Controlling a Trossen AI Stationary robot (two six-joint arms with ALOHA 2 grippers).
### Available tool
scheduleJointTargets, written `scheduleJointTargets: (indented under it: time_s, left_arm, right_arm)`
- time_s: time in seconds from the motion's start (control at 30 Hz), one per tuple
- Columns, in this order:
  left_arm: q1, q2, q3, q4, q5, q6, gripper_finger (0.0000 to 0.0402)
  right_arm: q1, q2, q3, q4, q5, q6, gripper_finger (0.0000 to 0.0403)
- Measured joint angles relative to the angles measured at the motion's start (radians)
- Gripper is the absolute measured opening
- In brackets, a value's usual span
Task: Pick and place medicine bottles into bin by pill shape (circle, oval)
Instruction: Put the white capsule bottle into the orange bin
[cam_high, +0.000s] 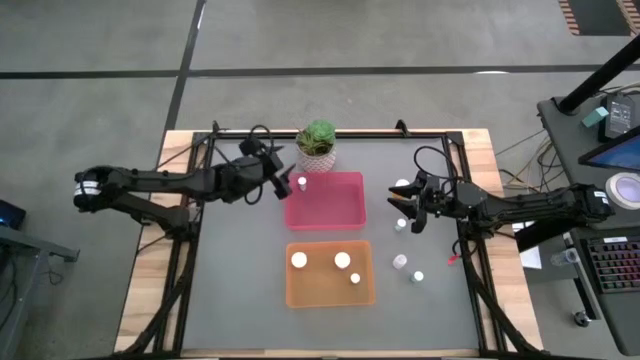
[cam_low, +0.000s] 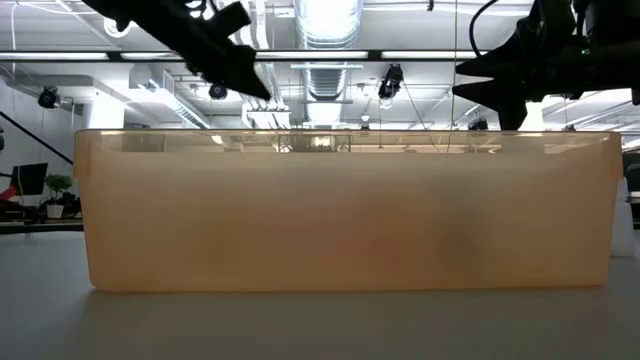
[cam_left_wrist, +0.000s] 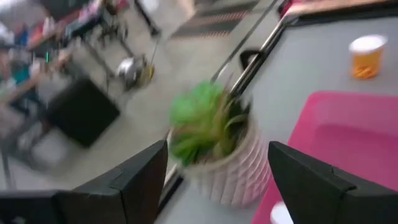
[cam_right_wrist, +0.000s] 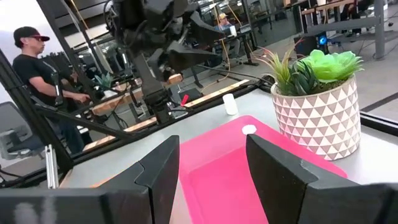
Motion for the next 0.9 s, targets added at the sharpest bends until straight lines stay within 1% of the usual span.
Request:
scheduleJointTargets:
  time_s: [0.17, 0.33, 0.43, 0.5, 0.6, 0.7, 0.8, 0.9]
  left_arm:
    - [0.064, -0.048, -0.003, -0.148, 0.001, -0.139, 0.0262]
    - [0.117, -0.078, 0.004, -0.251, 0.002, -0.255, 0.0262]
    - [0.167, -0.095, 0.014, -0.352, 0.002, -0.375, 0.0262]
    - [0.208, -0.100, 0.022, -0.453, 0.013, -0.467, 0.0262]
    - [0.279, -0.100, 0.023, -0.590, 0.086, -0.559, 0.0262]
    - [0.354, -0.082, 0.023, -0.693, 0.164, -0.611, 0.0262]
    - [0.407, -0.047, 0.023, -0.744, 0.207, -0.631, 0.0262]
    - [0.449, -0.010, 0.023, -0.749, 0.249, -0.630, 0.0262]
  right_arm:
    - [0.000, 0.000, 0.000, 0.000, 0.000, -0.026, 0.0178]
    - [0.000, 0.000, 0.000, 0.000, 0.000, -0.025, 0.0178]
    - [0.000, 0.000, 0.000, -0.001, 0.000, -0.026, 0.0178]
    - [0.000, 0.000, 0.000, -0.004, 0.000, -0.027, 0.0178]
    - [0.000, 0.000, 0.001, -0.030, 0.000, -0.033, 0.0178]
    - [0.000, 0.000, 0.001, -0.065, -0.001, -0.035, 0.0178]
    - [0.000, 0.000, 0.001, -0.089, -0.001, -0.036, 0.0178]
    - [0.000, 0.000, 0.001, -0.098, -0.001, -0.045, 0.0178]
